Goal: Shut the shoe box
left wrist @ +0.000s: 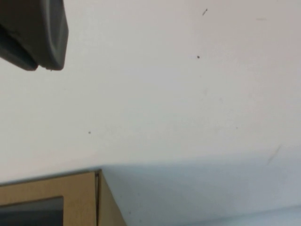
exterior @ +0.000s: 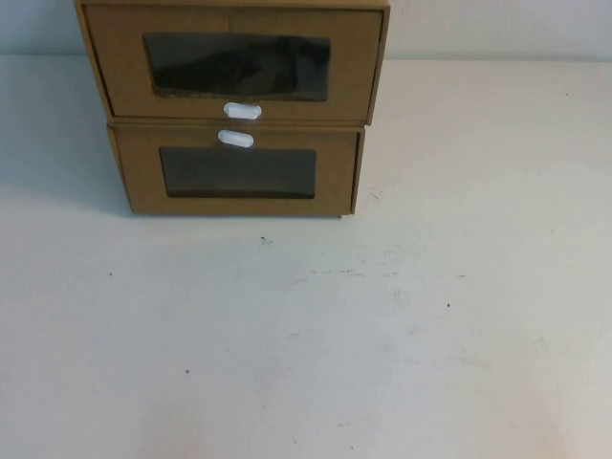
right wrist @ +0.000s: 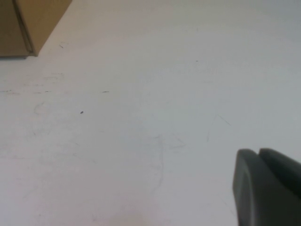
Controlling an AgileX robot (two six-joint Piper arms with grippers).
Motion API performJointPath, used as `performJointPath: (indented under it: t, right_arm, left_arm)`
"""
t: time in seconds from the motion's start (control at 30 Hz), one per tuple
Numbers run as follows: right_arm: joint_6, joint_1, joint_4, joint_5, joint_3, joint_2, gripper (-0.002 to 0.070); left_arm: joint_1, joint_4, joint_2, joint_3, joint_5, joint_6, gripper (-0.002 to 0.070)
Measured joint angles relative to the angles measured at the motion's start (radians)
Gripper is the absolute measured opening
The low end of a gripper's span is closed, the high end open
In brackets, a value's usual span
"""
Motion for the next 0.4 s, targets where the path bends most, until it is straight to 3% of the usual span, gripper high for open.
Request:
performJointPath:
  t: [0.4]
  right_arm:
    - [0.0,0.0,0.0,0.0,0.0,0.0,-0.0011]
  left_arm:
    - [0.0,0.0,-0.002,0.0,0.032,-0.008,-0.0005]
